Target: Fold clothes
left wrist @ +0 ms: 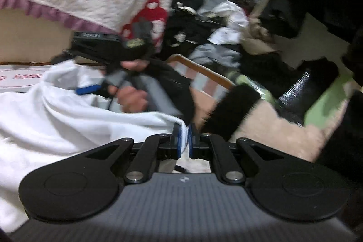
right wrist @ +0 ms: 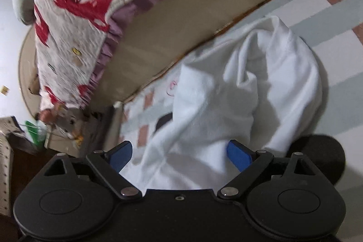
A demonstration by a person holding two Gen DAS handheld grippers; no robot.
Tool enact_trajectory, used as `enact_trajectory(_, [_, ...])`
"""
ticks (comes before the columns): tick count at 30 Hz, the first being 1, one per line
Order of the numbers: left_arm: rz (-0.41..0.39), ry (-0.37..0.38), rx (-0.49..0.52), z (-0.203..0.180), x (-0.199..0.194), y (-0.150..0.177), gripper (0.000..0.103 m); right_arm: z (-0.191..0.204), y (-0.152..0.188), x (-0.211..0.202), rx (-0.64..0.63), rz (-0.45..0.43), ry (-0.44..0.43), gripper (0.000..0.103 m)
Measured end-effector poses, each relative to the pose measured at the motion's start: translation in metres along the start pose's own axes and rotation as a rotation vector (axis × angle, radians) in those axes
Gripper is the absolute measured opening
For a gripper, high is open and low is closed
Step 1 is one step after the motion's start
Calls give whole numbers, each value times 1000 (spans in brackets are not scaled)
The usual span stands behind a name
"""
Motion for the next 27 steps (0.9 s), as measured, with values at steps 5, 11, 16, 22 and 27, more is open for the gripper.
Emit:
enact_trajectory(5, [0, -48, -48, 10, -6, 0, 5, -4, 3, -51, -49, -140, 122, 6])
enact_trajectory(11, [-39, -39, -91, 15, -47, -8, 7, -5, 19, -160, -93, -381, 339, 5])
enact_trajectory(16, [-25, -31, -197, 36, -69, -6, 46, -77, 42, -227, 50, -430, 824, 6])
enact_trajectory(22, [-30, -392, -362, 132, -77, -6, 62, -108, 28, -214, 144, -385, 763, 11])
enact_trajectory(27, [3, -498, -457, 189, -69, 4, 63, -75, 12, -193, 178, -406, 466, 41])
Point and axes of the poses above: each gripper's, at about its wrist camera, not at the fingertips, and x roughly the way its jaws point, z to its left, y to its underside, the point moved 9 cm from there along x, roughly the way its jaws point, and after that the axes turned 13 degrees about z, right-handed, at the moved point
